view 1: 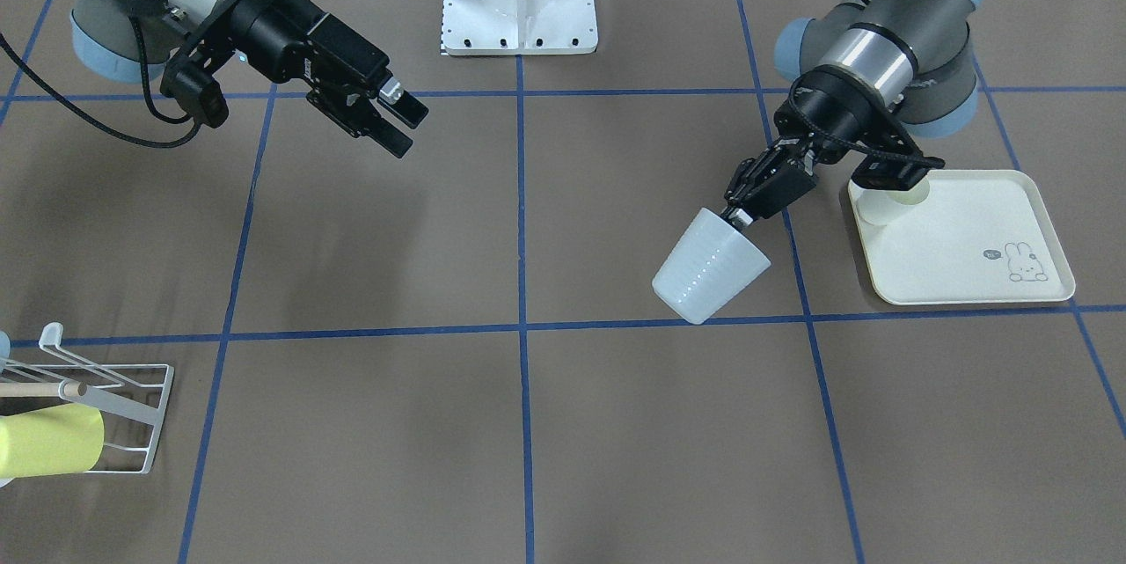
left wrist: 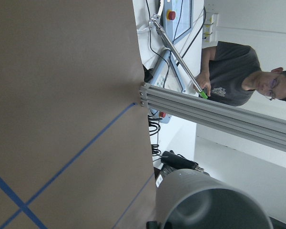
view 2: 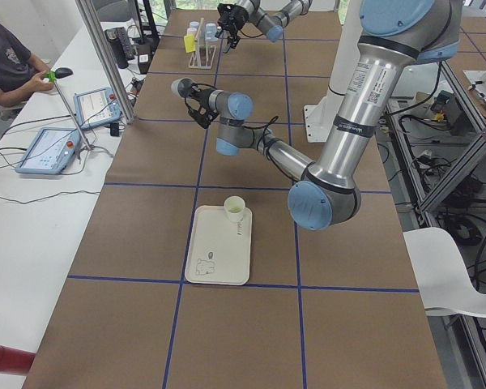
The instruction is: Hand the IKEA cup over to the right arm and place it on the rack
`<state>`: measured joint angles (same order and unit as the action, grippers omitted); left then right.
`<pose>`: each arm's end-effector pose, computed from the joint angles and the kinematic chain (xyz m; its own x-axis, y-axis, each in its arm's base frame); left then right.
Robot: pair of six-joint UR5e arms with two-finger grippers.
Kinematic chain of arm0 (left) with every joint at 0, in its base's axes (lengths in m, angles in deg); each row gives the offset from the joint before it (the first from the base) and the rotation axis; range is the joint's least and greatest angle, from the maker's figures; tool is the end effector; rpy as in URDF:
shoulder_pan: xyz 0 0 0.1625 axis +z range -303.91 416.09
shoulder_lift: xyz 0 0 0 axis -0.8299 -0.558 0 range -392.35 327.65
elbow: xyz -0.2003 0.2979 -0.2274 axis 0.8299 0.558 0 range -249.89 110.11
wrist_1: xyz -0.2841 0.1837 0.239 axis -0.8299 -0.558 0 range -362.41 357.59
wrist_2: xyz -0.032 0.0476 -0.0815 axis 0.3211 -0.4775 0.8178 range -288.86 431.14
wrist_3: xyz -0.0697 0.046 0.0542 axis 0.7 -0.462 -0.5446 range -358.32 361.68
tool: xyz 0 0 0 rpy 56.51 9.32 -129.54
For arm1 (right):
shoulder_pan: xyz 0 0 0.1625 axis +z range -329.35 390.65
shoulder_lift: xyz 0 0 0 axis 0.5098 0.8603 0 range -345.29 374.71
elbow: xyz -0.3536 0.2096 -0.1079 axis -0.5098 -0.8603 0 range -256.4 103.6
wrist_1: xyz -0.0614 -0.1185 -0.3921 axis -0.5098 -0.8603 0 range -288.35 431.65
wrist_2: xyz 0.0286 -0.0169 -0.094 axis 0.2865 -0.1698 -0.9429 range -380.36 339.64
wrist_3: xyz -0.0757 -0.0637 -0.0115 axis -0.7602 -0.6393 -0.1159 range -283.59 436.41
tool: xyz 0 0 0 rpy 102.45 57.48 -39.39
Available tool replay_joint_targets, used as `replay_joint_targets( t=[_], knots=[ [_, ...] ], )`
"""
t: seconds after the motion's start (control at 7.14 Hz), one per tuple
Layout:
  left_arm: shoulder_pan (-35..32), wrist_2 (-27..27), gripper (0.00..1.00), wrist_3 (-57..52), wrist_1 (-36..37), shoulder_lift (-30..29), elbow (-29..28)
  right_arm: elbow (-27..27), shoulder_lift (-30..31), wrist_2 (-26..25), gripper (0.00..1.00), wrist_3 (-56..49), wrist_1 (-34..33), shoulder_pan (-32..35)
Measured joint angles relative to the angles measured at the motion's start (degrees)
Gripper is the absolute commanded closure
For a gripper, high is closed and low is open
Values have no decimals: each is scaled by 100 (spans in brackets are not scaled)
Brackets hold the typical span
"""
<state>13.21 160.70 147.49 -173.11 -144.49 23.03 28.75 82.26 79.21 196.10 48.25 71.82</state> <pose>0.3369 -0.4957 0.2670 -0.6793 -0.4981 -0.5389 0.2207 0.5617 -0.7974 -0.3325 -0.4458 0.1953 -0.4217 0.2799 0.8624 -0.3671 0.8170 -0.4447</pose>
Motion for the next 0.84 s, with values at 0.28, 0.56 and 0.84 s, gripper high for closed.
replay_joint_targets(
  t=[0.28,0.56,0.84],
  knots=[
    [753,-985,100,330,-706,-123,1,-10,-20,-3,0,140,139,-33],
    [1209,-1559,100,556,-1022,-301,-10,-12,-51,-26,0,154,204,-58],
    [1567,-1950,100,604,-1063,-554,-40,-15,-71,-104,0,144,228,-119]
  ],
)
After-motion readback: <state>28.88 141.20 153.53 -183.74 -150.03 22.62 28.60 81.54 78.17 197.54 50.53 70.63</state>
